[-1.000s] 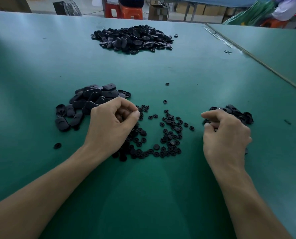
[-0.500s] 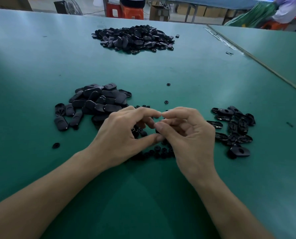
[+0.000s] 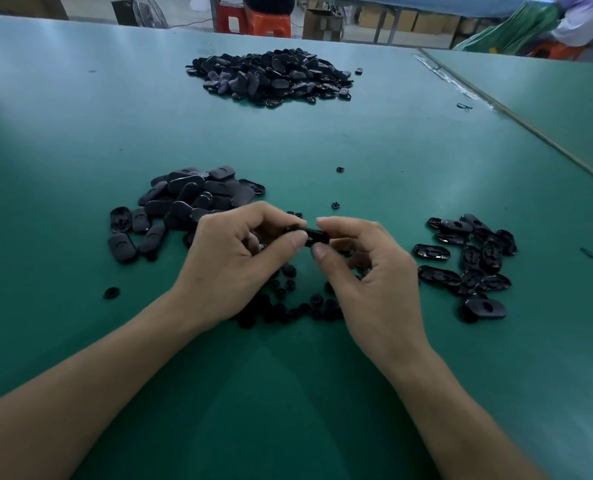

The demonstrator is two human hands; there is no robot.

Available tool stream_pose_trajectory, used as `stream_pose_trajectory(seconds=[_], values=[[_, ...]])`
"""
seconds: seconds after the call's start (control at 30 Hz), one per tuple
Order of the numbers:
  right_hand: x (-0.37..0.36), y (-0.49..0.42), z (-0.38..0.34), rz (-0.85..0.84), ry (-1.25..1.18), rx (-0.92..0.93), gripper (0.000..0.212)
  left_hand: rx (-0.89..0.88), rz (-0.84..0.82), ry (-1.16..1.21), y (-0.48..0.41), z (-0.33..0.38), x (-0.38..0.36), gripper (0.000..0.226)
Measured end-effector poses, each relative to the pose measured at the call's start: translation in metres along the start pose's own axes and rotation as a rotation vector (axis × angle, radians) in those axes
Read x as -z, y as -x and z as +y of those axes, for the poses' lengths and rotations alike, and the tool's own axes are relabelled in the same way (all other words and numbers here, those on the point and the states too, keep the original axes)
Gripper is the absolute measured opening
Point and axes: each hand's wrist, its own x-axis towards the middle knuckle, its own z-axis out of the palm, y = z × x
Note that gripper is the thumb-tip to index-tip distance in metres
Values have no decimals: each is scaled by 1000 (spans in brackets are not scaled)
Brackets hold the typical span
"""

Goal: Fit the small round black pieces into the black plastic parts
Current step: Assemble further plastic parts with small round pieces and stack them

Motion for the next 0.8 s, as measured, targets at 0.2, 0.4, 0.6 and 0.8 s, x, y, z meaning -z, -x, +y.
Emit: stream_pose_trajectory(seconds=[0.2,0.4,0.6,0.8], values=[[2,0,-1,-21,-79,-49,17,32,-21,41,0,0,1,16],[4,-1,-1,29,-18,-54,14,35,-36,40,-2,-1,1,12],[9,0,6,30,394,-52,15,91,80,57,-6,-6,7,13],[-2,3,0,-203,661,54,28,116,121,155,-6,-6,5,20]])
